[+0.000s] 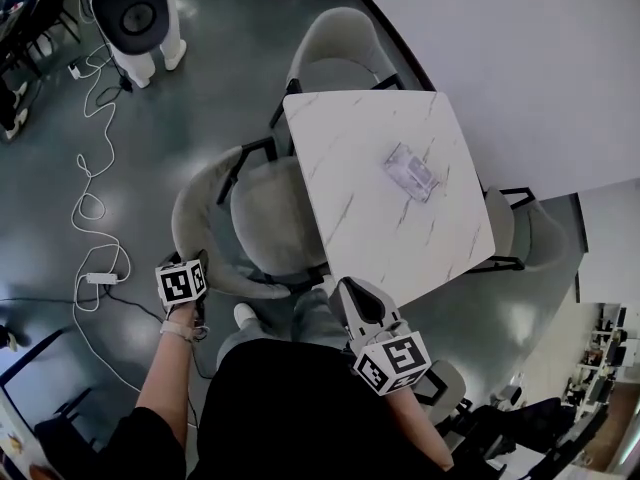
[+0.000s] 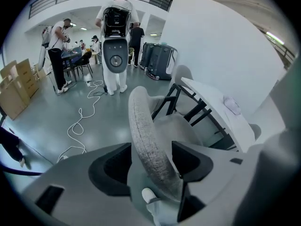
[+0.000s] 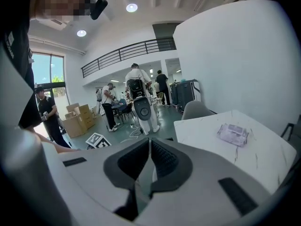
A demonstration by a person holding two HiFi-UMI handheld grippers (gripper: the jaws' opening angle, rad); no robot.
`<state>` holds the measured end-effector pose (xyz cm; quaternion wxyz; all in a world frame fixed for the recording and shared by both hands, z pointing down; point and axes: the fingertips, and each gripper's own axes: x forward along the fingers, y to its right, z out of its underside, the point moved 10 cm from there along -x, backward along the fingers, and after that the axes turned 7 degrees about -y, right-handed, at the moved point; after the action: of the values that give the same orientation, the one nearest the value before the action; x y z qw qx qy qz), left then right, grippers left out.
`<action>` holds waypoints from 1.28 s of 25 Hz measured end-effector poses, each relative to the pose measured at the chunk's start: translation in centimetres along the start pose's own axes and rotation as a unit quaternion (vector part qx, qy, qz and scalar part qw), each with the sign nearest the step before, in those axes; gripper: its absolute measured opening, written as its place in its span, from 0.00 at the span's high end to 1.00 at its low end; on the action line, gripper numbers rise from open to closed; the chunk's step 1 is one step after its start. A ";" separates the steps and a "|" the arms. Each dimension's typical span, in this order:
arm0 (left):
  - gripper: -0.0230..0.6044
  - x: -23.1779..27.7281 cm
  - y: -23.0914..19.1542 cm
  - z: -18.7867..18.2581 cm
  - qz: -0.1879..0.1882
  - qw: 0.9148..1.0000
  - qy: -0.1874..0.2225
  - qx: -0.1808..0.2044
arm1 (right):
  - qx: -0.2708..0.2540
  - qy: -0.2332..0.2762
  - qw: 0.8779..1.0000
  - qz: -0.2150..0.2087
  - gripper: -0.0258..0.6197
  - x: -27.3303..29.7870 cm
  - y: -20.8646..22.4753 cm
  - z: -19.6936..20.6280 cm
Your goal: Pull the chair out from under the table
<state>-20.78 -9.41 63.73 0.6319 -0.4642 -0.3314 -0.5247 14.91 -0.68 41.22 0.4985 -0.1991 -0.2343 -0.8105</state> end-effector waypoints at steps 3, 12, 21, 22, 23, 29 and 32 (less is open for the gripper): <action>0.56 1.1 0.0 -0.5 -0.003 1.000 -0.012 0.001 | 0.007 0.002 1.000 0.009 0.93 -0.1 0.5 -0.2; 0.56 3.5 0.1 -0.3 -0.025 0.999 -0.035 0.015 | 0.007 0.003 1.000 0.028 0.93 -0.4 1.0 -0.4; 0.56 4.3 0.0 -0.7 0.010 0.999 -0.022 -0.025 | -0.025 -0.001 0.999 0.040 0.93 -0.3 0.6 -0.1; 0.56 4.3 0.1 -0.8 0.014 0.999 -0.018 -0.035 | -0.032 -0.003 0.999 0.038 0.93 -0.2 0.3 0.0; 0.56 4.3 0.1 -1.0 0.016 0.999 -0.013 -0.046 | -0.037 -0.006 0.999 0.035 0.93 -0.1 0.0 0.1; 0.75 4.1 0.1 -0.4 -0.041 0.996 -0.006 -0.074 | -0.038 -0.007 0.999 0.028 0.93 0.1 -0.9 0.5; 0.77 4.0 -0.3 0.2 -0.039 0.996 0.002 -0.084 | -0.034 -0.006 0.999 0.020 0.93 0.2 -1.3 0.8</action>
<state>-20.15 -10.63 67.50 0.5706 -0.5016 -0.3023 -0.5758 13.72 0.15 41.77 0.5064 -0.2261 -0.2053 -0.8064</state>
